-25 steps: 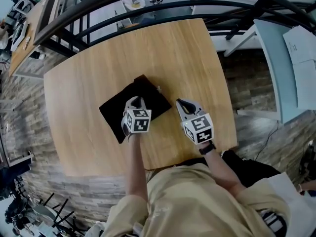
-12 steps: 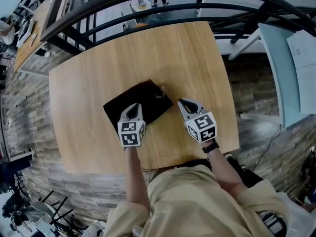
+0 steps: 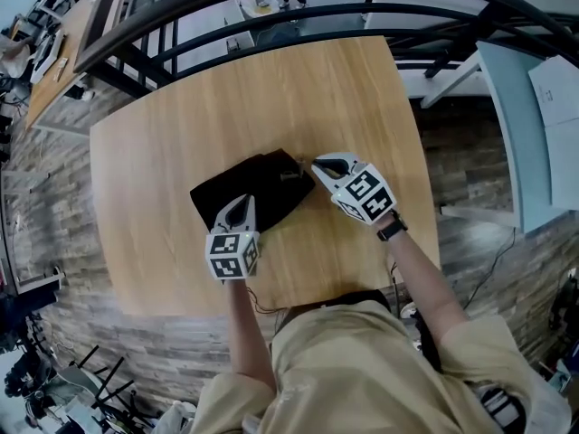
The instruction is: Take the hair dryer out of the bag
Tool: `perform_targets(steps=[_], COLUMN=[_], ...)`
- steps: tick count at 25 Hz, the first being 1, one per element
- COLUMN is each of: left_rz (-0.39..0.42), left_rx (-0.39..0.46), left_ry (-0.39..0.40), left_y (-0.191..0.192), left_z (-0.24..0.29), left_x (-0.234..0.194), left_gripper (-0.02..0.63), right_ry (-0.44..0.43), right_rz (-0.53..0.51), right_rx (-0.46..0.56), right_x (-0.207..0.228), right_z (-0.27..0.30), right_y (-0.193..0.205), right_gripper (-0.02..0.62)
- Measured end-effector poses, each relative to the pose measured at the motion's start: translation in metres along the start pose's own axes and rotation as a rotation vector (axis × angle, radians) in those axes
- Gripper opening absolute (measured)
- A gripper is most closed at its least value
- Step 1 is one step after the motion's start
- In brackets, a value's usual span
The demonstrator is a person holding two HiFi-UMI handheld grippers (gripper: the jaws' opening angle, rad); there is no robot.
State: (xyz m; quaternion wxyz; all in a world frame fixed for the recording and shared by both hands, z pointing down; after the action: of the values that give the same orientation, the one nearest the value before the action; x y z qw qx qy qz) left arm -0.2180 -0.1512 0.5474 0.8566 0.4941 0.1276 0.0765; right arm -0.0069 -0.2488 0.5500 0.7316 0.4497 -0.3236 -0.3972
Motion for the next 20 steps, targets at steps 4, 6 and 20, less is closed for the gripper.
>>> perform_targets(steps=[4, 6, 20], left_rz=[-0.026, -0.040, -0.077], left_rx=[0.010, 0.018, 0.046], left_ry=[-0.001, 0.001, 0.005], left_y=[0.003, 0.003, 0.007], left_z=[-0.001, 0.000, 0.003], left_x=[0.000, -0.001, -0.010], left_gripper=[0.011, 0.011, 0.011], right_ry=[-0.202, -0.292, -0.616], right_rz=[-0.137, -0.194, -0.449], right_rx=[-0.092, -0.136, -0.434], right_x=[-0.003, -0.007, -0.043], right_z=[0.033, 0.046, 0.119], right_y=[0.002, 0.001, 0.035], right_gripper=[0.018, 0.018, 0.220])
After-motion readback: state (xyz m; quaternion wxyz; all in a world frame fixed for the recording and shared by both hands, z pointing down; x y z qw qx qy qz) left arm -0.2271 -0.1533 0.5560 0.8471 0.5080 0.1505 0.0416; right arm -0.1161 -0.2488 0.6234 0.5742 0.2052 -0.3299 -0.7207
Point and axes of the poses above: the fingertips, and each gripper's own axes: z forward along the fingers, x to its right, y out of its underside, the point moved 7 cm from there along -z, backward along the fingers, and after that the axes turned 9 degrees about x, right-handed, at the moved point
